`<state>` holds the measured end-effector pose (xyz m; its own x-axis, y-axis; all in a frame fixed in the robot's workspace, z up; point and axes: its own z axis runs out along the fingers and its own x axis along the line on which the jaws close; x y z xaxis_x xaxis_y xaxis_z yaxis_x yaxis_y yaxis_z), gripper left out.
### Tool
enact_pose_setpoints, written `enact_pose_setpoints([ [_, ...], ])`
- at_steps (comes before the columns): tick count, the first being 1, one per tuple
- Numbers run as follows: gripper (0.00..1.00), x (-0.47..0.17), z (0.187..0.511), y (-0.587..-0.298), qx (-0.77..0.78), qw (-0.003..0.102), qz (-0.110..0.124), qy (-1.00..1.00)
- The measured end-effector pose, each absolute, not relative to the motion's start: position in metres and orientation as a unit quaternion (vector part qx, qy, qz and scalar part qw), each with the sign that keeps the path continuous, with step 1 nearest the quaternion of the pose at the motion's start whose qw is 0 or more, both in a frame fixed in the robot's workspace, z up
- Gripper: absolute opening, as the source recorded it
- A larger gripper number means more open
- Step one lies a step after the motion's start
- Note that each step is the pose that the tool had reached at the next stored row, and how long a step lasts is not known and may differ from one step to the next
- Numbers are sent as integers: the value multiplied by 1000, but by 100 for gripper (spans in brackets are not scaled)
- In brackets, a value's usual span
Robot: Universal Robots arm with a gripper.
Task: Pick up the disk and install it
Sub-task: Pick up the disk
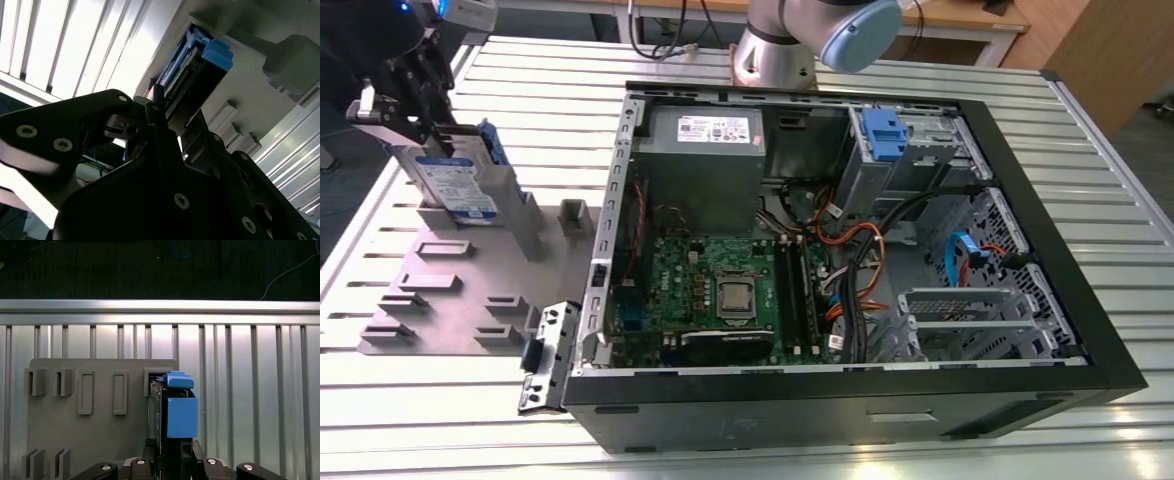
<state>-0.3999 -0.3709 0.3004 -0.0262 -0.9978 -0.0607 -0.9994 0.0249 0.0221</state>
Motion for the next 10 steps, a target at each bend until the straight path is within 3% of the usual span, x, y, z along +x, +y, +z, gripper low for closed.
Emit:
enact_pose_setpoints([
  [10,35,-400,300,-371,-698,15,30,716],
])
